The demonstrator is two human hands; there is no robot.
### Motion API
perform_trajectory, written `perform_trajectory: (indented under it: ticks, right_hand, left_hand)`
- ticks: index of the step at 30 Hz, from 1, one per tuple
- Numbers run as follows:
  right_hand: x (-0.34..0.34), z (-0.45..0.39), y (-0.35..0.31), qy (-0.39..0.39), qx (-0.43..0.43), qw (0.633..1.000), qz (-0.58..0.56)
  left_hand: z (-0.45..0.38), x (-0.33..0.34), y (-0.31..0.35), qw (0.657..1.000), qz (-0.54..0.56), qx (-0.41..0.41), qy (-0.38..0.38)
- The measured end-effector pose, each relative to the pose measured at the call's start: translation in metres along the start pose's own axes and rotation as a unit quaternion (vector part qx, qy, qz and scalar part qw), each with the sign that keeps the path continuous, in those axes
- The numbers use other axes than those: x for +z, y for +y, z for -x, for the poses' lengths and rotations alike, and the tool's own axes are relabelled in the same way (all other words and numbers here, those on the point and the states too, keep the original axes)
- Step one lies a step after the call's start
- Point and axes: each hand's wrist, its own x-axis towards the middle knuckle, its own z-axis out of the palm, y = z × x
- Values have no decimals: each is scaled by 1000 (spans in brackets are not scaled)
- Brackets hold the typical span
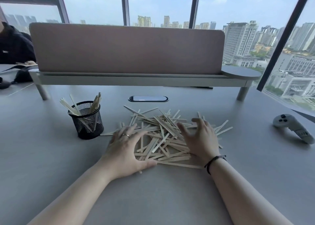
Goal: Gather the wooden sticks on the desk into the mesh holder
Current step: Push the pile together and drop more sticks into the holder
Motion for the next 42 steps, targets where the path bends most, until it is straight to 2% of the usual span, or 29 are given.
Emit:
perform_trajectory:
  ticks: [4, 9, 12, 18, 23, 29, 35, 42]
  right_hand:
    - [8, -7, -14, -50, -20, 997, 60]
    - [33, -12, -48, -94, -12, 991, 92]
    - [42, -14, -51, -112, -28, 989, 88]
    - [38, -15, -44, -68, -64, 992, 81]
    - [39, -17, -38, -72, -73, 989, 109]
    - [36, -16, -35, -62, -84, 987, 125]
    - [23, -9, -42, -15, -110, 991, 74]
    - [13, -7, -44, 25, -151, 988, -5]
  left_hand:
    - [-4, 1, -7, 997, 38, -36, -56]
    - [-7, 1, -4, 998, 44, 7, -40]
    - [-8, 2, -8, 997, 70, 19, -6]
    - [-11, 8, -14, 991, 134, 12, 7]
    - [-11, 9, -10, 990, 112, 47, 75]
    - [-9, 12, -7, 995, 52, 61, 64]
    - [-6, 6, -2, 996, 53, 52, 50]
    - [-4, 5, 2, 994, 33, 65, 76]
